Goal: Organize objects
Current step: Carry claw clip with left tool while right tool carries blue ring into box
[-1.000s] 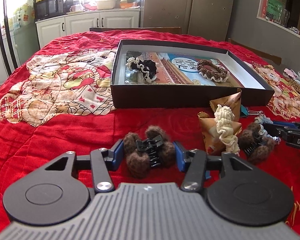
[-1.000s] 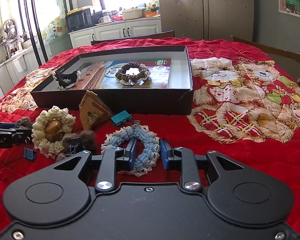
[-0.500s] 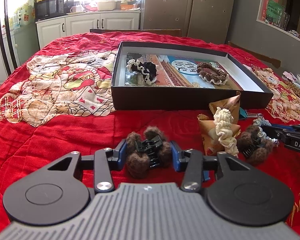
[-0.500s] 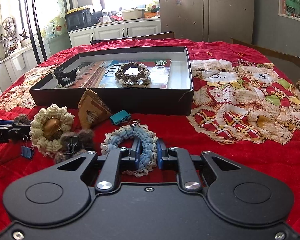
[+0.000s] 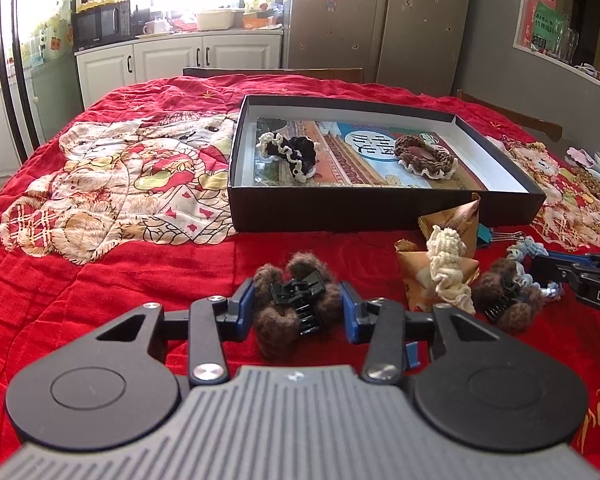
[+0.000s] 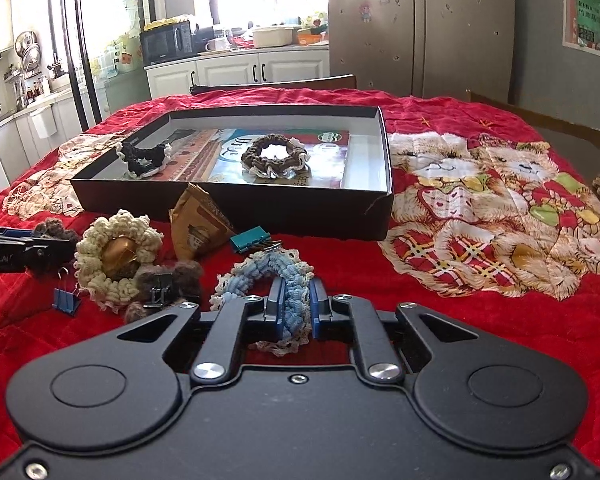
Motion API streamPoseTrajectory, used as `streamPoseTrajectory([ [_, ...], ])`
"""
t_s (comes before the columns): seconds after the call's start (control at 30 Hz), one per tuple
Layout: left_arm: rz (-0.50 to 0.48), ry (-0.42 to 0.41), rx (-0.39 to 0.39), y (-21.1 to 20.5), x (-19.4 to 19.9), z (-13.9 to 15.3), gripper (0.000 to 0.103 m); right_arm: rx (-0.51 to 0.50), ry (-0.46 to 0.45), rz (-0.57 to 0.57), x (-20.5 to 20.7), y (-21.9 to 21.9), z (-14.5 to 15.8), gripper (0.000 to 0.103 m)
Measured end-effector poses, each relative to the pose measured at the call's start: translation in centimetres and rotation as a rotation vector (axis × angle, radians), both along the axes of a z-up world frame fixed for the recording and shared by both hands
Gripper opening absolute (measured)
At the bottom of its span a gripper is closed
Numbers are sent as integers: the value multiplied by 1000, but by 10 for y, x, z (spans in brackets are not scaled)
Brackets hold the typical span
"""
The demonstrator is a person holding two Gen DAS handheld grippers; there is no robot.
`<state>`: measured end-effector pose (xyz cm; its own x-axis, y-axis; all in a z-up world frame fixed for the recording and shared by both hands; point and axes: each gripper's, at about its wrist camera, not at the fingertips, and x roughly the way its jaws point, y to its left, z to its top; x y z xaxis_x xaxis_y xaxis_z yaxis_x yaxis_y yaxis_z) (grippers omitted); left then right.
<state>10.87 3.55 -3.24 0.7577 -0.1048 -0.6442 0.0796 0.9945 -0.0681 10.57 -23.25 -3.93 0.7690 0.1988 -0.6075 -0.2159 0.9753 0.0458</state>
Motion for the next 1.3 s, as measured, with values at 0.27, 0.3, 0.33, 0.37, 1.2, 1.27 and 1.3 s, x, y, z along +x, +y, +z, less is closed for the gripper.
streamPoseTrajectory([
  [0.27, -7, -12, 2, -1, -2, 5, 46, 10, -24, -5, -5, -3, 7, 12],
  [0.3, -8, -17, -1, -1, -2, 6, 46, 15, -26, -7, -6, -4, 8, 12],
  [0.33, -8, -18, -1, -1, -2, 6, 46, 19, -30, -9, -7, -5, 9, 12],
  [0.37, -9, -19, -1, -2, -2, 7, 46, 22, -33, -10, -7, -5, 10, 12],
  [1.2, -44, -78, 29, -16, 0, 30, 46, 34, -105, 7, -15, -6, 37, 12],
  [1.27, -47, -84, 31, -17, 1, 31, 46, 32, -111, 10, -15, -5, 39, 12],
  [1.3, -49, -87, 32, -18, 1, 32, 46, 31, -112, 12, -15, -5, 40, 12],
])
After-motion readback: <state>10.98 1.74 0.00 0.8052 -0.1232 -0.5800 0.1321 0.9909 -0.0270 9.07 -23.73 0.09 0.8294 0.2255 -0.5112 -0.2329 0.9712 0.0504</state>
